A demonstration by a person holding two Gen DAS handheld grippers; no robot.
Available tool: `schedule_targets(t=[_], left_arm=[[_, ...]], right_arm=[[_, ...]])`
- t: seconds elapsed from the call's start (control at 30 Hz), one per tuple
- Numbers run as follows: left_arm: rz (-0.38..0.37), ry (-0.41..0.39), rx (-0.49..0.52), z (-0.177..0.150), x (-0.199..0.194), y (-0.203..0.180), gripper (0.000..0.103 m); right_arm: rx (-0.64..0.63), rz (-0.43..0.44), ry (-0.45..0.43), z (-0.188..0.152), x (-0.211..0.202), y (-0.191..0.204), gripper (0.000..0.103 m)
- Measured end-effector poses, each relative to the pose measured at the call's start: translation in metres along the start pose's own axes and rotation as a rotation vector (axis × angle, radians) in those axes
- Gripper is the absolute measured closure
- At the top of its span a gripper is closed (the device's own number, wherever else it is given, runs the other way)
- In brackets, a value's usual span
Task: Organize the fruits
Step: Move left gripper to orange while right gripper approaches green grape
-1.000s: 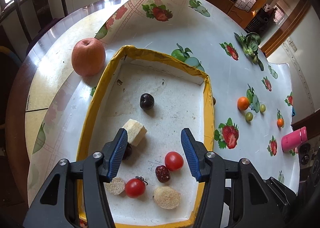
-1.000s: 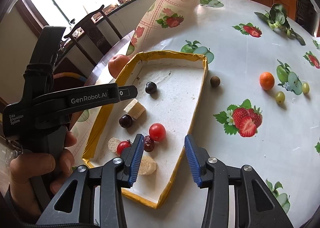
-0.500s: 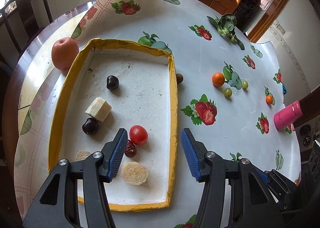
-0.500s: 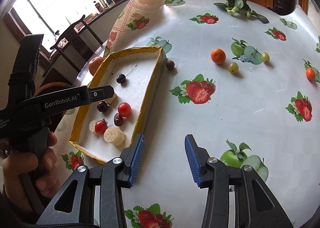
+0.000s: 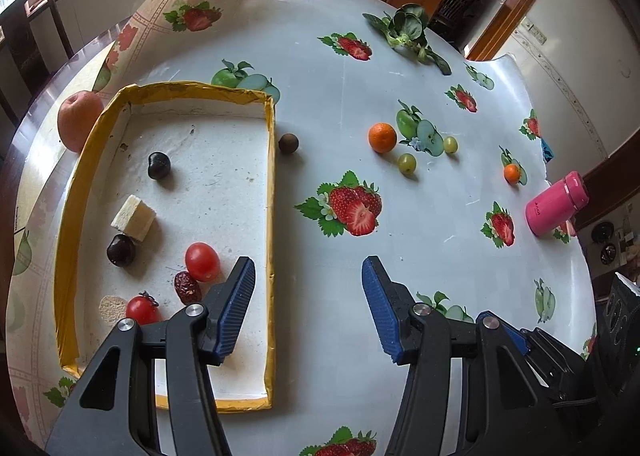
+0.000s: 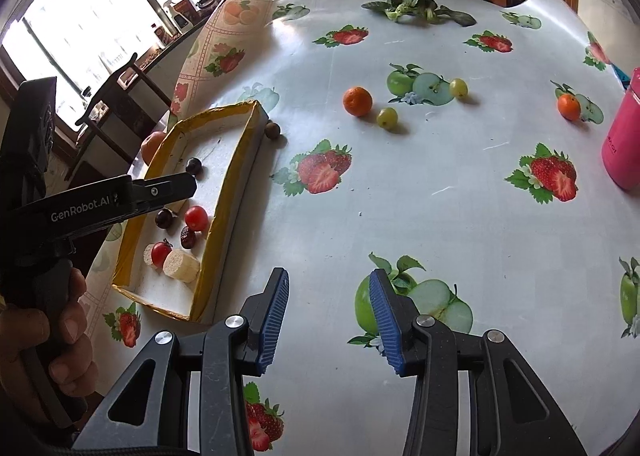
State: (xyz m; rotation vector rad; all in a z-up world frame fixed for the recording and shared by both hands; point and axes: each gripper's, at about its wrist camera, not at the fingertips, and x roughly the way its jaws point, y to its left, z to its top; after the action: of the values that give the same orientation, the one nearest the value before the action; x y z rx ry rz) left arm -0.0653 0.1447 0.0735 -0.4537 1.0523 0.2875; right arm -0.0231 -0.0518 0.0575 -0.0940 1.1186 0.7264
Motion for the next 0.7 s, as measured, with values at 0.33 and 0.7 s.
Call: schedule_targets(t=[0.33,0.7], left_arm=[[-0.024,0.028,0.036,0.011,0.021,-0.030,0.049],[-0.035,0.036,0.064,0.052,0.058,-0.061,0.049]], right_arm=[[0.062,-0.038,-0.016,0.006,0.001,-0.035,0.059],[0.116,-0.075,-0.045,0.046,0.020,-0.079,0.061]])
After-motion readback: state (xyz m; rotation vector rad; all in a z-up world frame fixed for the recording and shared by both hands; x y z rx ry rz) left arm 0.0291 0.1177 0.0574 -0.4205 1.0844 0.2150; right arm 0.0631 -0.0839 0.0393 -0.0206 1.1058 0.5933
